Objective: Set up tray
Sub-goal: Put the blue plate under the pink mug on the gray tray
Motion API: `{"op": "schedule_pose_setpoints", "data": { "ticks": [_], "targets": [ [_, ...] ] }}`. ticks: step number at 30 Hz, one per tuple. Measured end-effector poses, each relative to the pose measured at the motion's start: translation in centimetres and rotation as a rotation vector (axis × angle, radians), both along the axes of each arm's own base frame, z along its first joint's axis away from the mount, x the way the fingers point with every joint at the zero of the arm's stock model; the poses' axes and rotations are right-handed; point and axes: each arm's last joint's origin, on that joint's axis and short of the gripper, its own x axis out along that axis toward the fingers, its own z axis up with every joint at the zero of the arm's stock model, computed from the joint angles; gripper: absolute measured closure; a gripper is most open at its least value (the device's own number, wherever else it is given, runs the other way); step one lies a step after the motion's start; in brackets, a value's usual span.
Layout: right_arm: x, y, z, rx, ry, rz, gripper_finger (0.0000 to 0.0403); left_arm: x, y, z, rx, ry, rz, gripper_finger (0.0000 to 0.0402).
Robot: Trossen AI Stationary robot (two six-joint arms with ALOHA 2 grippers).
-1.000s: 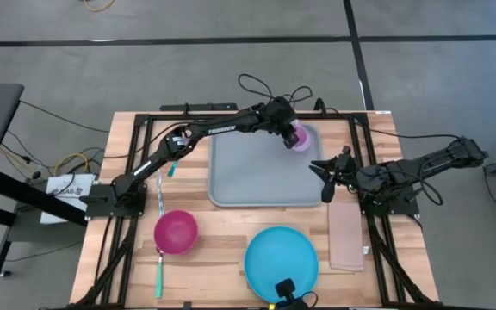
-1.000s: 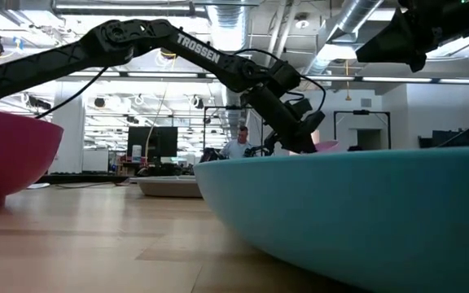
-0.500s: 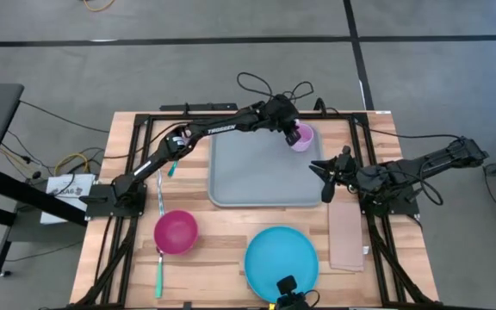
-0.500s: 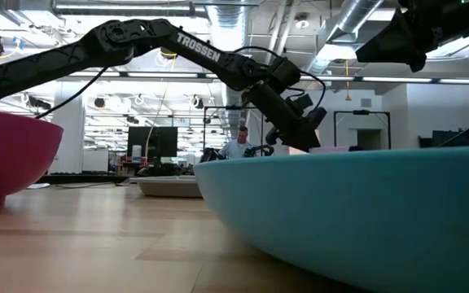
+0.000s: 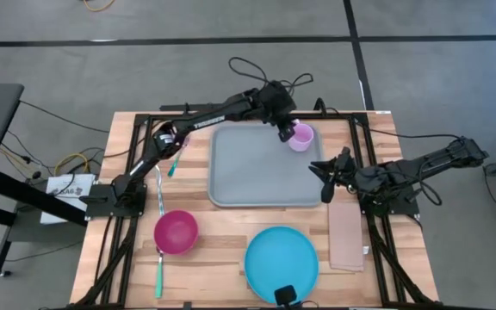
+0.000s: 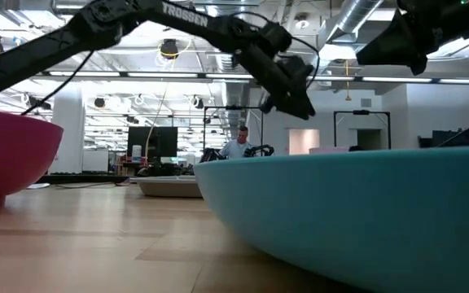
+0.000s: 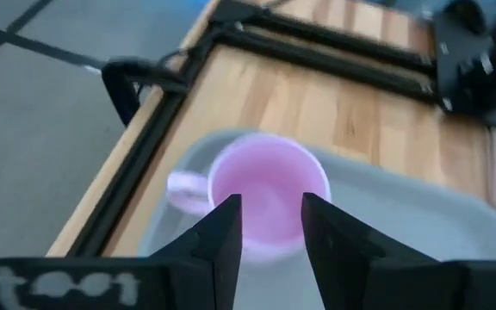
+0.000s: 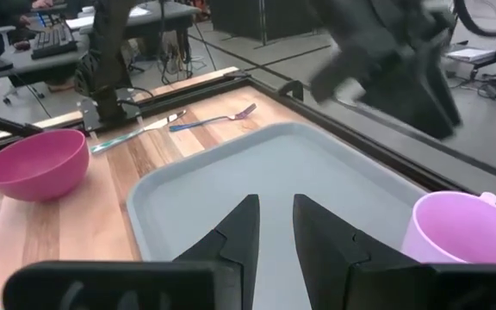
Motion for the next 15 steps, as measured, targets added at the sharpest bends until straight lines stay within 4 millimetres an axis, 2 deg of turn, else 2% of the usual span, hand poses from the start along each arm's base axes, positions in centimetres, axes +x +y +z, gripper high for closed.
{"op": "schedule_pose_setpoints", "data": {
  "ticks": [10, 15],
  "targets": [
    [0.1, 0.1, -0.3, 0.003, 0.026, 0.026, 0.0336, -5.4, -2.2, 6.2, 0.037, 0.194, 0.017, 0.0292],
    [0.1, 0.1, -0.3, 0.004, 0.026, 0.03, 0.0336, -7.8, -4.1, 9.1, 0.031, 0.23, 0.006, 0.0292]
  ]
}}
